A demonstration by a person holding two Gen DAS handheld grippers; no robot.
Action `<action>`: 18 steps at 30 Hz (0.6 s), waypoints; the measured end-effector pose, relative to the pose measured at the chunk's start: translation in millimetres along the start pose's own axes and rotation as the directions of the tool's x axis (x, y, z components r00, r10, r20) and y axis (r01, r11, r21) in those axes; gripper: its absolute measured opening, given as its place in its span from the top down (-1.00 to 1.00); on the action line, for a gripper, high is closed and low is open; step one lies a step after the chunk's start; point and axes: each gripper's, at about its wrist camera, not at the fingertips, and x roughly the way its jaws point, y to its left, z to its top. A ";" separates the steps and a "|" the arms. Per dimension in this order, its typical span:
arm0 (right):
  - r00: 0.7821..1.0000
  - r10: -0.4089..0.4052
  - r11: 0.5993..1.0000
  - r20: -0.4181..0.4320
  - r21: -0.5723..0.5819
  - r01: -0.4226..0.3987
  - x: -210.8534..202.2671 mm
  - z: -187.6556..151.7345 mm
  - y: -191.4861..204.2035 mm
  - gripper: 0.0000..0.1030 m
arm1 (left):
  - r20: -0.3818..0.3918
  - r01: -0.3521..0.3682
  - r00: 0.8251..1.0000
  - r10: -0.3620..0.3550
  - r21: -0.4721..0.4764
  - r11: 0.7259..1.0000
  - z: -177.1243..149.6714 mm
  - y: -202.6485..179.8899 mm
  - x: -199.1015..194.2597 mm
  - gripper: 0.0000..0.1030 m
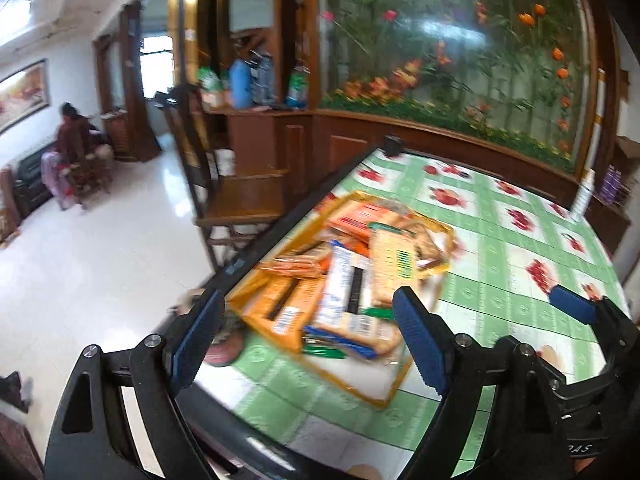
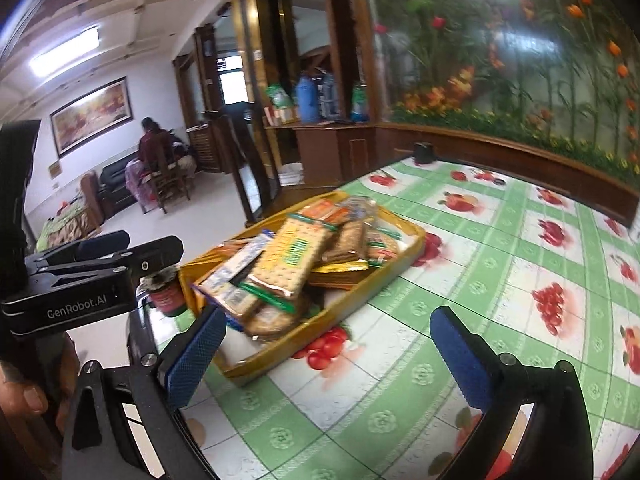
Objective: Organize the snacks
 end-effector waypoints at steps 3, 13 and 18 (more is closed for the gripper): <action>1.000 0.014 0.999 0.009 -0.039 -0.013 -1.0 1.1 9.5 -0.99 | 0.029 0.006 1.000 -0.006 -0.023 1.000 -1.9 9.3 -7.2 -0.68; 0.998 0.033 0.995 0.044 -0.099 -0.029 -6.1 1.7 26.6 -0.99 | 0.021 -0.034 0.999 0.034 -0.009 0.999 -14.3 19.3 -12.3 -0.69; 0.998 0.045 0.992 0.045 -0.123 -0.040 -4.1 1.7 32.5 -0.99 | 0.008 -0.056 0.998 0.056 -0.008 0.998 -22.1 27.0 -14.4 -0.68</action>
